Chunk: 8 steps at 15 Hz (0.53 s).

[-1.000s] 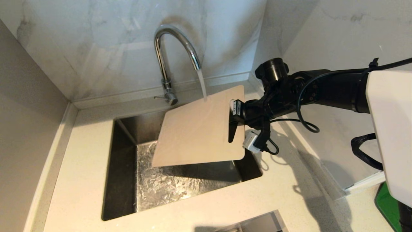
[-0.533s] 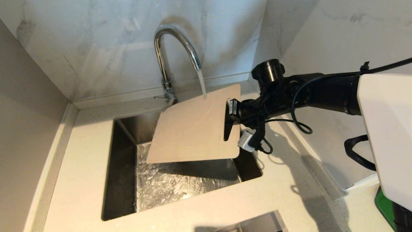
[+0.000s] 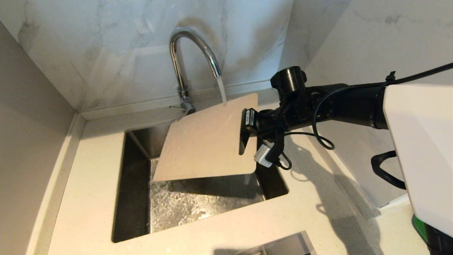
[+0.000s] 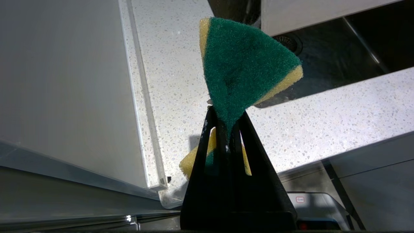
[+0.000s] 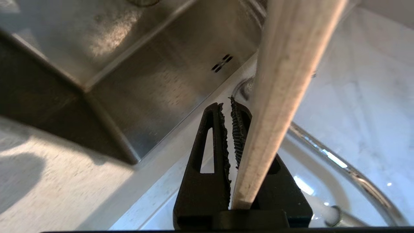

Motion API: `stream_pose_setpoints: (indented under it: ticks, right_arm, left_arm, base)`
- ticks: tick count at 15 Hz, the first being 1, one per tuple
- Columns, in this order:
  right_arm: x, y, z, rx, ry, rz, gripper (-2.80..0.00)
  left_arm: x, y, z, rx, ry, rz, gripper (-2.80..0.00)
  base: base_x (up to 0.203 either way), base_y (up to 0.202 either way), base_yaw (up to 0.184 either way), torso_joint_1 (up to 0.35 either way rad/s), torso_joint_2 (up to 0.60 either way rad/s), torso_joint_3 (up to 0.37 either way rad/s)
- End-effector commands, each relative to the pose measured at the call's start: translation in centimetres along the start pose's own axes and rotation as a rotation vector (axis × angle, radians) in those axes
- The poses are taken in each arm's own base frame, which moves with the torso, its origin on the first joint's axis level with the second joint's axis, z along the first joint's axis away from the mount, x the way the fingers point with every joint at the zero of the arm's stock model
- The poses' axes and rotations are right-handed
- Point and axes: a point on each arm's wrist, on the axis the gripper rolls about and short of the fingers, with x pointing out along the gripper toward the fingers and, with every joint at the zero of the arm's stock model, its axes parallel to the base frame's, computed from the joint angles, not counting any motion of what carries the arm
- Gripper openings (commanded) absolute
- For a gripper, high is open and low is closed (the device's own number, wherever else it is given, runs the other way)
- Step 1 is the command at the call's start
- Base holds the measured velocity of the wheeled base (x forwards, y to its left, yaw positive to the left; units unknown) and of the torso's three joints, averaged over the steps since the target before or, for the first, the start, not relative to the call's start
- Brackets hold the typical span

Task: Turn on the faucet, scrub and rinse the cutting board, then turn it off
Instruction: Scrub the cutting board underwater

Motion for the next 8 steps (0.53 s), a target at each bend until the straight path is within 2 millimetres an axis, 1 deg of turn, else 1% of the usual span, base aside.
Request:
stream_pose_setpoints:
  ticks: [1,8]
  right_arm:
    - [0.11,0.05,0.12,-0.011,-0.009,0.002,-2.80]
    - [0.69,0.34,0.31,-0.007,-0.020,0.006,-2.80]
  left_arm:
    - [0.00,0.00,-0.01,-0.001,0.000,-0.001,-2.80]
    - [0.00,0.00,-0.01,-0.001,0.000,-0.001,-2.80]
  base:
    - [0.000,0.000,0.000,0.000,0.00,0.000]
    - [0.000,0.000,0.000,0.000,0.00,0.000]
